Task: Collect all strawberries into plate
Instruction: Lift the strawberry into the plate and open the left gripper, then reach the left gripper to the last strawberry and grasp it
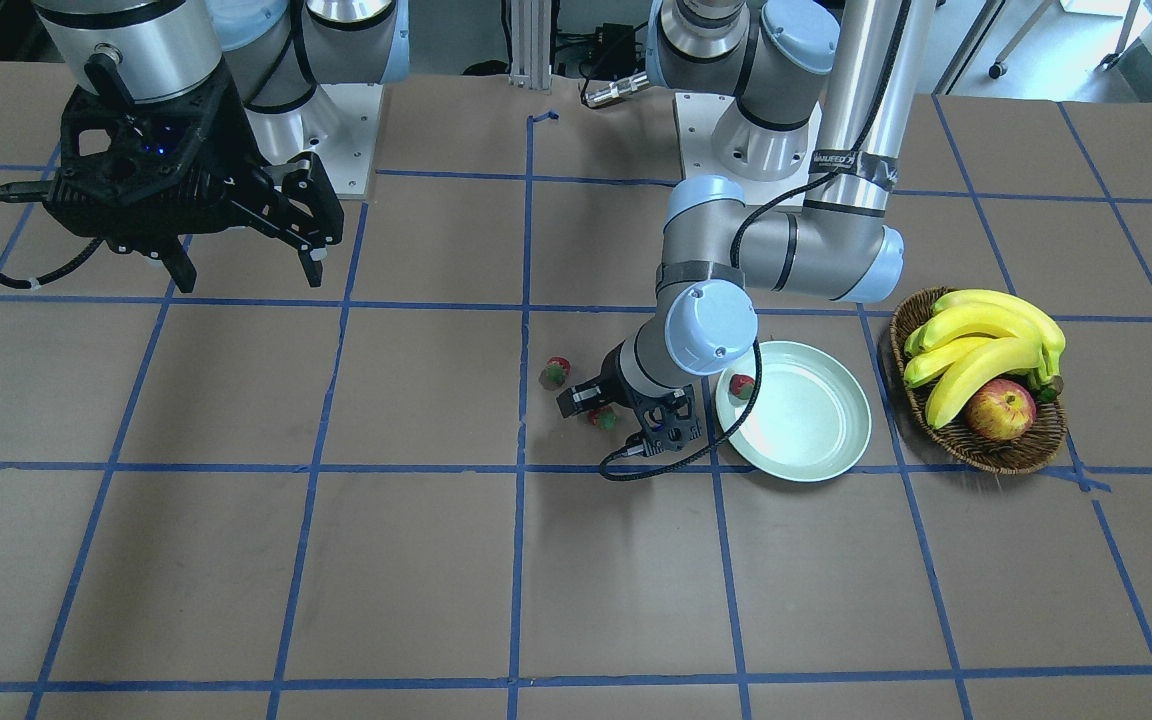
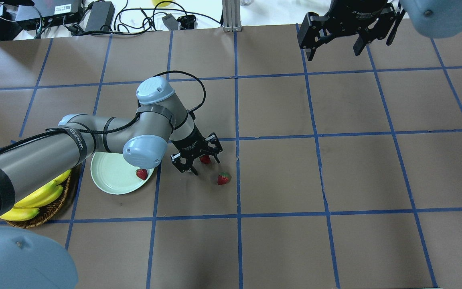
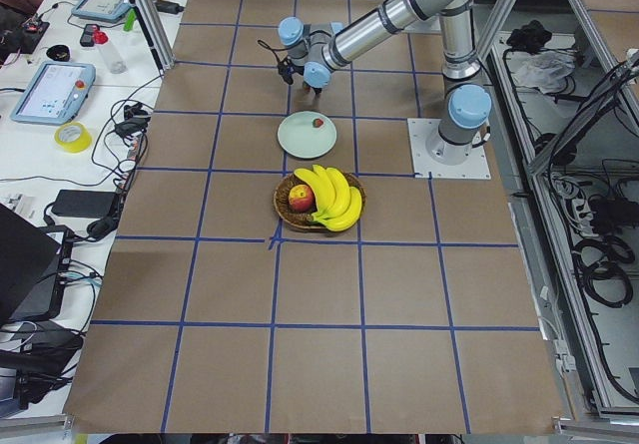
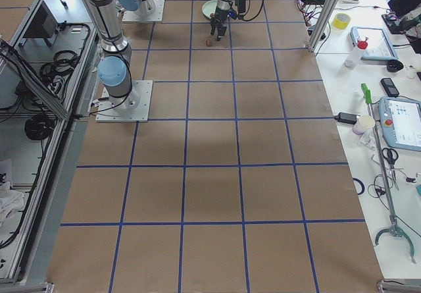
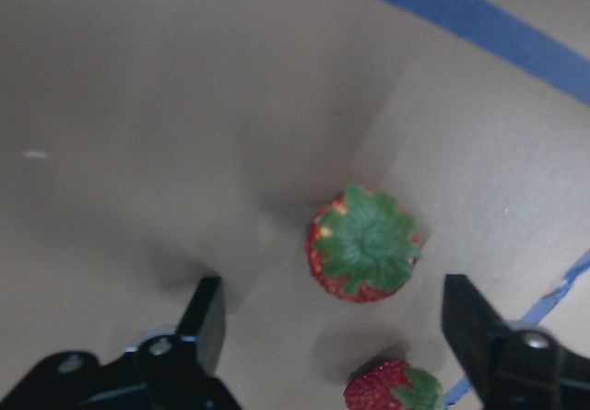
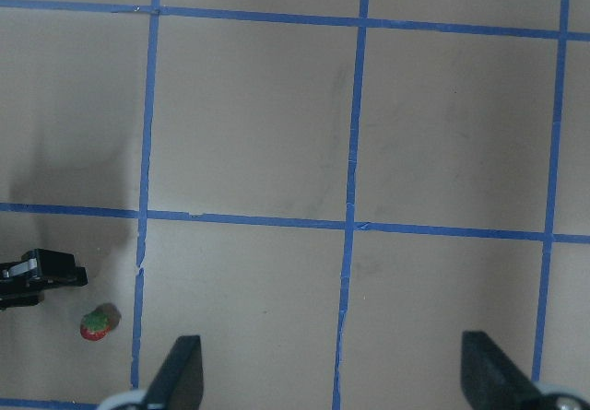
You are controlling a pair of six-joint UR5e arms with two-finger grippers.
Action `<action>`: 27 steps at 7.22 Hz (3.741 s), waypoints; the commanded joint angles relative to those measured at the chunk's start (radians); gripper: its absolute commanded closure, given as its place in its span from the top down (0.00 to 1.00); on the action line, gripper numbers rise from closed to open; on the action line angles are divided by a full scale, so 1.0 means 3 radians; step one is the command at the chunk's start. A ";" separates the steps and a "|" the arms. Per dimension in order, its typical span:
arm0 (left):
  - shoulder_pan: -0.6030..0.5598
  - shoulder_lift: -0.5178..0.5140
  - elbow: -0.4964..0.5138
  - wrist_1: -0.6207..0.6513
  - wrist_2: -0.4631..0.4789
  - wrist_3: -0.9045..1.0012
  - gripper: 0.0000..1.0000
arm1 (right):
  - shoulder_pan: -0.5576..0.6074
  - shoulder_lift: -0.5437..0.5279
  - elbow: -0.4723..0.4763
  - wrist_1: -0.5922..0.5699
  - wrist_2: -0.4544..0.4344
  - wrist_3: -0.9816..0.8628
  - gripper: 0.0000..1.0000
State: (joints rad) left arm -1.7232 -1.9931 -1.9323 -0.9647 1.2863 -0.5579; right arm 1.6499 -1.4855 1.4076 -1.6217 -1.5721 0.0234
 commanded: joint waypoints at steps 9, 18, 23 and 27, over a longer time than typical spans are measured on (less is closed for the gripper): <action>0.0680 0.0329 0.0443 -0.0643 0.1018 0.0926 0.00 | 0.0028 0.0017 0.0028 -0.0122 0.0035 0.0587 1.00; 0.0400 0.0609 0.0253 -0.0748 0.0923 0.1512 1.00 | 0.0028 0.0012 0.0058 -0.0132 0.0040 0.0551 1.00; -0.0743 0.0467 0.0209 -0.0569 0.0902 0.1234 1.00 | 0.0028 0.0012 0.0058 -0.0127 0.0030 0.0551 1.00; -0.0857 0.0309 -0.0179 0.0242 0.0913 0.1904 1.00 | 0.0033 0.0017 0.0063 -0.0132 0.0045 0.0587 1.00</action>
State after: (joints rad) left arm -1.9774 -1.8806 -1.9415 -0.9917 1.5576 -0.0512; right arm 1.6597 -1.4815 1.4265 -1.6600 -1.5588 0.1965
